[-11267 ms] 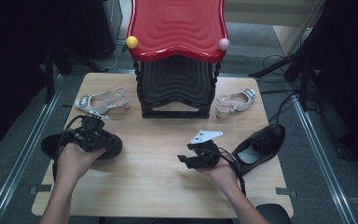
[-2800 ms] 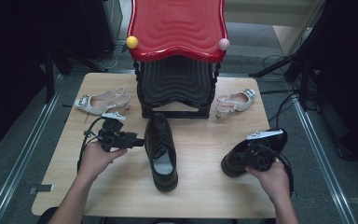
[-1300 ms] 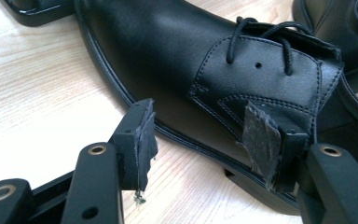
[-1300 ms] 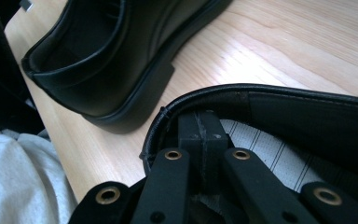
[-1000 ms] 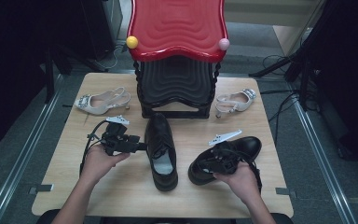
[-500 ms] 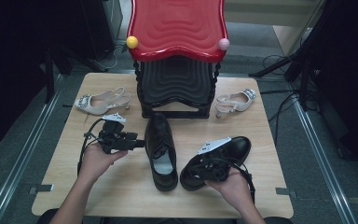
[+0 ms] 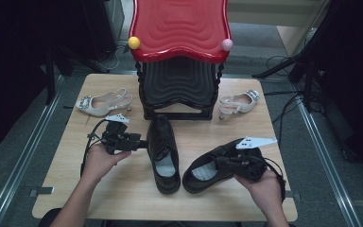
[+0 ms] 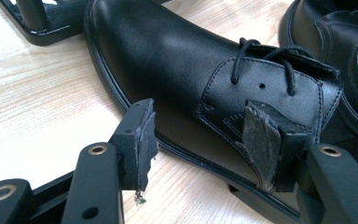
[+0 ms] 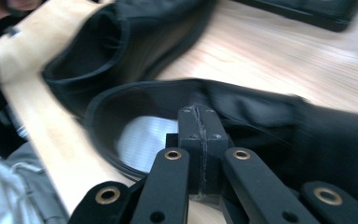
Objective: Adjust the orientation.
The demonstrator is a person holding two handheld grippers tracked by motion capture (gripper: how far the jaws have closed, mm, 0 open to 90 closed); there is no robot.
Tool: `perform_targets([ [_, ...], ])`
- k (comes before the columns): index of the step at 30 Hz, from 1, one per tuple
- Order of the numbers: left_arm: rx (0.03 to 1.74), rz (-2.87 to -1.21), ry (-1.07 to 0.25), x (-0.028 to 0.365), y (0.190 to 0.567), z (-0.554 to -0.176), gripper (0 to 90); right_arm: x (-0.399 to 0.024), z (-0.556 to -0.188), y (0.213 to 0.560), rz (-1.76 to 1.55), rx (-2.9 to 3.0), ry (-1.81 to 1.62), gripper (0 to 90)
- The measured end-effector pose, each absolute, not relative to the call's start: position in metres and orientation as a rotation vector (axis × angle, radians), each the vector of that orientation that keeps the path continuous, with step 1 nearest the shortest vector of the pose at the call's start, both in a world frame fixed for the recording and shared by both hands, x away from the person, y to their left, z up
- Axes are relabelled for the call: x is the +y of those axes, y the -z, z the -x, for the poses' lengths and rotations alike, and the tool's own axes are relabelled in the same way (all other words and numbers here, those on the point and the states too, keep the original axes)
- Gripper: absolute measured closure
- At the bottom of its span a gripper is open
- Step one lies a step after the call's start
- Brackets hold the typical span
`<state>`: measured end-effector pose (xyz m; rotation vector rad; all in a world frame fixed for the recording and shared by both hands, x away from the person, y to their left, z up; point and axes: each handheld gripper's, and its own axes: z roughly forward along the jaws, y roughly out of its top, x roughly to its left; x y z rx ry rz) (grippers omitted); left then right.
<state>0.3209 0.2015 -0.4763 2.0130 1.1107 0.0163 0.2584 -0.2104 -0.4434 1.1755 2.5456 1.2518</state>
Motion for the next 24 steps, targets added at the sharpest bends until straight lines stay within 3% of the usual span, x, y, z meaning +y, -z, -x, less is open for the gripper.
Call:
perform_targets([
  [24, 1.093, -2.061, -0.033, 0.192, 0.48, -0.337, 44.5, -0.283, -0.266, 0.492, -1.556, 2.333, -1.018, 90.0],
])
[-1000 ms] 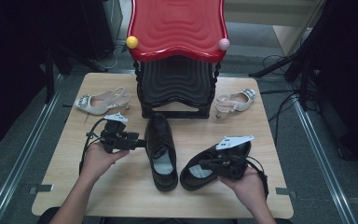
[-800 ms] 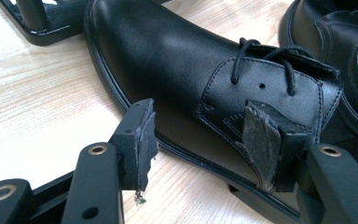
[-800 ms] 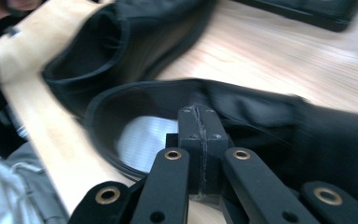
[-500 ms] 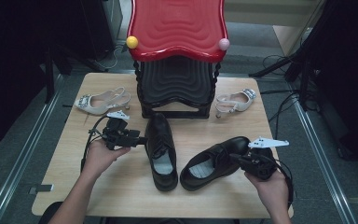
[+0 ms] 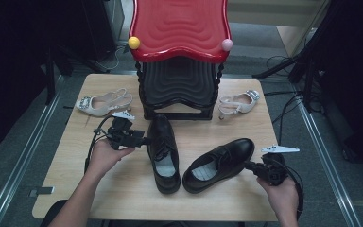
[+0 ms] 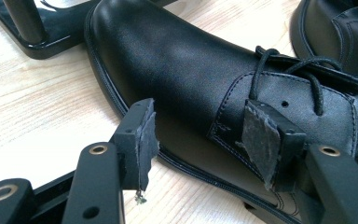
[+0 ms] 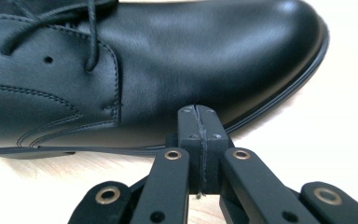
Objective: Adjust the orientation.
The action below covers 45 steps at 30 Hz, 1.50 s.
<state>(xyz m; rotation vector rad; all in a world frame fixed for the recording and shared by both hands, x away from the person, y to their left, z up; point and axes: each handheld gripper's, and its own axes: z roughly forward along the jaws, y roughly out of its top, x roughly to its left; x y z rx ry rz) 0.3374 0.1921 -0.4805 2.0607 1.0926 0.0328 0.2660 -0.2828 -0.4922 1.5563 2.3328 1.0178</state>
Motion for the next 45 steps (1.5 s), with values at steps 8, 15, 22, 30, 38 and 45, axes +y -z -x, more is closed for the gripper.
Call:
perform_targets([
  [8, 1.091, -2.054, -0.051, 0.194, 0.478, -0.333, 44.6, -0.273, -0.274, 0.503, -1.562, 2.422, -0.999, 90.0],
  [15, 1.094, -2.047, -0.045, 0.195, 0.478, -0.328, 44.4, -0.266, -0.281, 0.504, -1.554, 2.418, -0.998, 90.0],
  [22, 1.106, -2.037, -0.047, 0.198, 0.48, -0.32, 44.3, -0.255, -0.295, 0.503, -1.535, 2.432, -0.992, 90.0],
  [30, 1.124, -2.02, -0.051, 0.206, 0.48, -0.31, 44.1, -0.242, -0.31, 0.503, -1.497, 2.459, -0.992, 90.0],
  [38, 1.144, -2.016, -0.06, 0.211, 0.483, -0.299, 44.0, -0.228, -0.324, 0.503, -1.465, 2.474, -0.997, 90.0],
  [45, 1.16, -2.009, -0.072, 0.214, 0.484, -0.292, 44.0, -0.218, -0.333, 0.503, -1.443, 2.491, -1.002, 90.0],
])
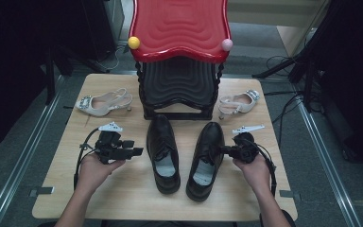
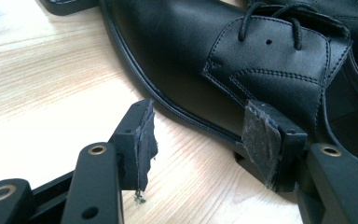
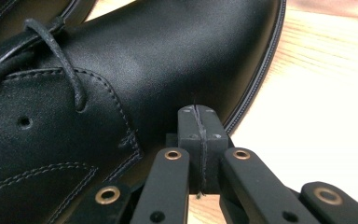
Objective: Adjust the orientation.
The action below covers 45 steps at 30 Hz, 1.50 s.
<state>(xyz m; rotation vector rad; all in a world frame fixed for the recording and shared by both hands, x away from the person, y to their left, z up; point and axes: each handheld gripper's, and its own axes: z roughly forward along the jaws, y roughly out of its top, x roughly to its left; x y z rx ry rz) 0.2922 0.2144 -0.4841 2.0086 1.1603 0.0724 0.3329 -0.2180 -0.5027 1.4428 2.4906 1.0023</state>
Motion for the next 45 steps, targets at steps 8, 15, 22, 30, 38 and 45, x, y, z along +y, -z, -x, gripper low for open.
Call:
perform_targets([
  [8, 1.161, -2.0, -0.066, 0.216, 0.485, -0.295, 44.0, -0.223, -0.326, 0.499, -1.431, 2.491, -1.051, 90.0],
  [15, 1.152, -2.011, -0.051, 0.212, 0.488, -0.305, 44.0, -0.229, -0.3, 0.495, -1.4, 2.508, -1.098, 90.0],
  [22, 1.139, -2.001, -0.046, 0.209, 0.489, -0.316, 44.2, -0.223, -0.274, 0.492, -1.321, 2.554, -1.11, 90.0],
  [30, 1.138, -2.01, -0.032, 0.206, 0.489, -0.322, 44.4, -0.215, -0.261, 0.495, -1.297, 2.593, -1.077, 90.0],
  [38, 1.139, -2.026, -0.022, 0.206, 0.493, -0.319, 46.7, -0.209, -0.264, 0.496, -1.298, 2.591, -1.074, 90.0],
  [45, 1.151, -2.057, 0.034, 0.202, 0.5, -0.316, 57.9, -0.199, -0.269, 0.497, -1.259, 2.613, -1.08, 90.0],
])
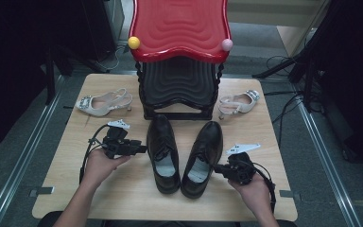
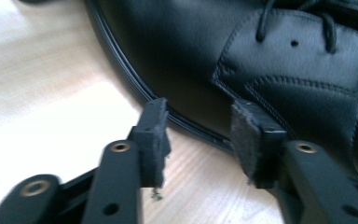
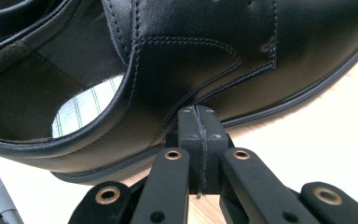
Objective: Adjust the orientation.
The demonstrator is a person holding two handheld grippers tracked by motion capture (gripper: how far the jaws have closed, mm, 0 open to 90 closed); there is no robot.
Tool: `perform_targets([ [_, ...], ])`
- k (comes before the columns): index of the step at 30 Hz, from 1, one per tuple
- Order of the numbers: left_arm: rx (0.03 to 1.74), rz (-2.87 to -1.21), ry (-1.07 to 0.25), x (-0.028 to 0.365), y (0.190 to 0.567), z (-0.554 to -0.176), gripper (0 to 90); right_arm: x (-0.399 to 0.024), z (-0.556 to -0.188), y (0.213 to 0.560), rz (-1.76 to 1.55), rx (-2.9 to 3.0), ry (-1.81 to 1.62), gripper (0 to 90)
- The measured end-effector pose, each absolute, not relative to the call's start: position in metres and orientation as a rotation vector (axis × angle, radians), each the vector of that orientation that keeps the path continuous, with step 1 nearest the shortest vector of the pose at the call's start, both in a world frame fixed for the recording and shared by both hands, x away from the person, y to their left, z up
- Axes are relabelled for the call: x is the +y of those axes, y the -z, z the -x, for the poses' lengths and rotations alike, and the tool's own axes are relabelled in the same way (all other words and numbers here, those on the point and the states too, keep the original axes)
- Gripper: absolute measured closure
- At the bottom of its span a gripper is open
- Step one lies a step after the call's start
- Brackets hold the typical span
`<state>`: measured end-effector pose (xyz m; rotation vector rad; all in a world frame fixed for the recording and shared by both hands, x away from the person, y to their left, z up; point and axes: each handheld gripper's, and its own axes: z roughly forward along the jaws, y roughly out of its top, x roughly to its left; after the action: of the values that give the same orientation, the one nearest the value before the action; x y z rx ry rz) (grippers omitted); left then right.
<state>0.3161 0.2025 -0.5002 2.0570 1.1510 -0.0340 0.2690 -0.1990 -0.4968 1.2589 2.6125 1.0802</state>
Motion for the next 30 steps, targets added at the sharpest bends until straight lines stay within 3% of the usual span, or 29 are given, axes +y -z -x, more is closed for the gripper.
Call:
perform_targets([
  [6, 1.137, -2.096, 0.096, 0.189, 0.51, -0.316, 79.3, -0.197, -0.274, 0.497, -1.255, 2.618, -1.087, 90.0],
  [10, 1.13, -2.082, 0.119, 0.189, 0.511, -0.315, 85.8, -0.194, -0.277, 0.497, -1.25, 2.617, -1.091, 90.0],
  [24, 1.048, -2.126, 0.147, 0.167, 0.517, -0.307, 89.9, -0.182, -0.293, 0.497, -1.236, 2.6, -1.082, 90.0],
  [30, 1.063, -2.06, 0.235, 0.165, 0.521, -0.303, 90.0, -0.181, -0.298, 0.497, -1.254, 2.576, -1.088, 90.0],
])
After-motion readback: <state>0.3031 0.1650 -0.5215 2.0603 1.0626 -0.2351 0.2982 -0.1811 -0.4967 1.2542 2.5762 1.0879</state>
